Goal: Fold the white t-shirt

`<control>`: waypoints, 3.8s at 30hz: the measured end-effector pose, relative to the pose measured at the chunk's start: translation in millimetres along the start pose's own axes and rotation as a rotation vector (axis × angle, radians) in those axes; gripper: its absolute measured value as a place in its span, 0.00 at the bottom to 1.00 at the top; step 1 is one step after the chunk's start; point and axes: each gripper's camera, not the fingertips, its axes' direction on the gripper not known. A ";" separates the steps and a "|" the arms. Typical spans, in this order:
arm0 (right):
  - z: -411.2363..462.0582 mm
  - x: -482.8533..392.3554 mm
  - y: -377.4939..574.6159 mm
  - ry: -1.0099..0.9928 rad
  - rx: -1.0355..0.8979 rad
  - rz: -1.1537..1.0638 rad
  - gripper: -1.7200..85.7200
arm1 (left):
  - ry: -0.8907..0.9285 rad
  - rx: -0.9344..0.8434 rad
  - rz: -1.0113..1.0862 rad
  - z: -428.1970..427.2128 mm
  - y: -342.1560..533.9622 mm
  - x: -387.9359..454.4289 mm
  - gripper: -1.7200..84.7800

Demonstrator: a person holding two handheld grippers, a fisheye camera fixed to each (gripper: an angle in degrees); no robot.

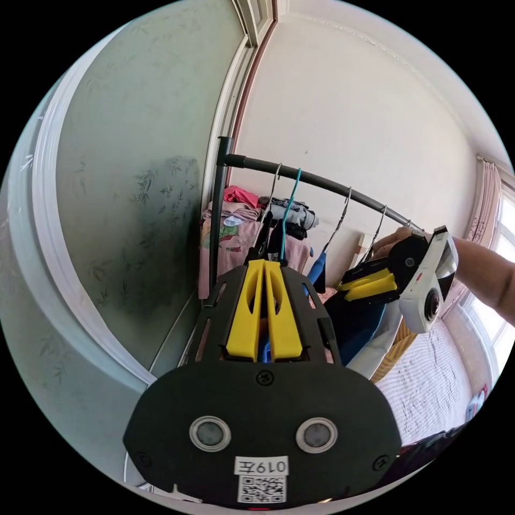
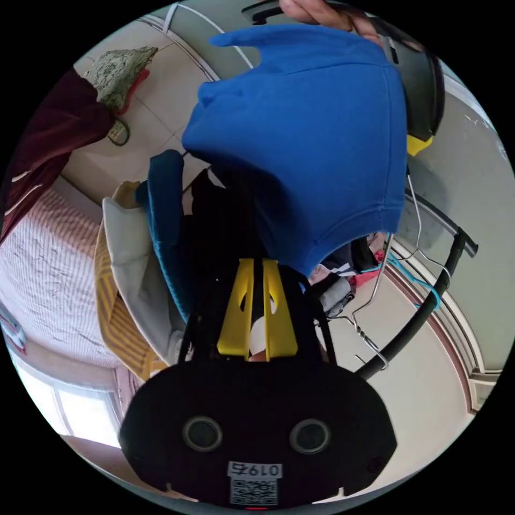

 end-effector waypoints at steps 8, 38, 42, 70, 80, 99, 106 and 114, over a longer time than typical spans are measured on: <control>-81.6 -38.1 6.8 0.209 0.080 -0.064 0.01 | 0.066 -0.038 0.022 14.3 8.7 6.0 0.03; -69.8 -238.5 134.2 0.777 0.013 0.470 0.12 | -0.070 -0.242 0.202 116.7 -23.6 74.7 0.04; -75.4 -250.3 200.1 0.651 0.115 0.855 0.10 | -0.080 -0.246 0.181 123.7 -42.1 79.8 0.06; 137.1 -528.9 576.1 -0.390 1.582 2.043 0.01 | -0.127 -0.362 0.356 203.3 -44.7 93.1 0.03; 159.4 -559.3 600.1 -0.360 1.693 1.965 0.01 | -0.103 -0.369 0.362 201.3 -33.7 88.3 0.03; 126.7 -712.8 621.8 -0.268 2.087 1.773 0.09 | -0.181 -0.256 0.274 94.7 20.0 95.3 0.04; 100.5 -756.7 623.5 -0.347 2.001 1.701 0.03 | -0.058 -0.187 0.410 49.2 71.5 194.6 0.03; 77.4 -798.9 614.5 -0.285 2.062 1.720 0.08 | 0.093 -0.195 0.390 72.2 82.6 240.0 0.03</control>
